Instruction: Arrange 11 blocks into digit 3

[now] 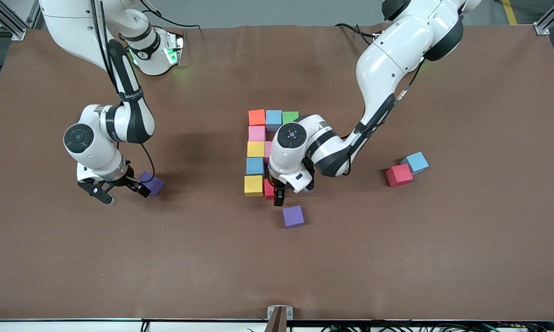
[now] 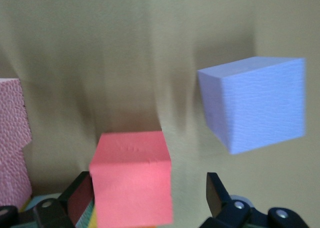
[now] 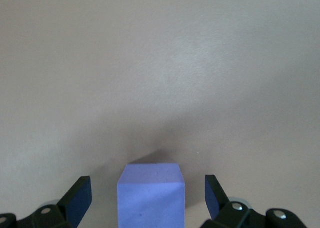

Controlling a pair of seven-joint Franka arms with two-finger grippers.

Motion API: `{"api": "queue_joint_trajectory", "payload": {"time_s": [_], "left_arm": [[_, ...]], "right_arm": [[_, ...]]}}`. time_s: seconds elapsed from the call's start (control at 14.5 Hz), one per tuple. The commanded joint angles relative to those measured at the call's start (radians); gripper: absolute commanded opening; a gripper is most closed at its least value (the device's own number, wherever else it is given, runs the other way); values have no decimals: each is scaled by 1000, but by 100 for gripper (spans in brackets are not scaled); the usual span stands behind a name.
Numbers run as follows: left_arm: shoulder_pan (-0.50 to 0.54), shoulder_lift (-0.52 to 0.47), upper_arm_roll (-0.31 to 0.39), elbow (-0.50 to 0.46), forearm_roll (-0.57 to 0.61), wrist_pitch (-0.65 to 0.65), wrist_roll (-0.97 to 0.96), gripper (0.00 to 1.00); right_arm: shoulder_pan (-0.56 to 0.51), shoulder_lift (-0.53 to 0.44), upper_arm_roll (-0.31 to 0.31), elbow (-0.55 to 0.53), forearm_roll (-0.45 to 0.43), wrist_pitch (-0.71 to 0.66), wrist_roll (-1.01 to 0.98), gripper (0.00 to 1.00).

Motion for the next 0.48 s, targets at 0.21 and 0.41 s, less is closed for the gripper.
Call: {"api": "queue_joint_trajectory", "payload": {"time_s": [0.21, 0.41], "left_arm": [[75, -109, -5, -32, -49, -101, 15, 100], [110, -98, -2, -27, -45, -109, 14, 100]], "right_arm": [[-19, -61, -67, 175, -15, -394, -258, 100], [-19, -81, -95, 244, -17, -511, -298, 100]]}}
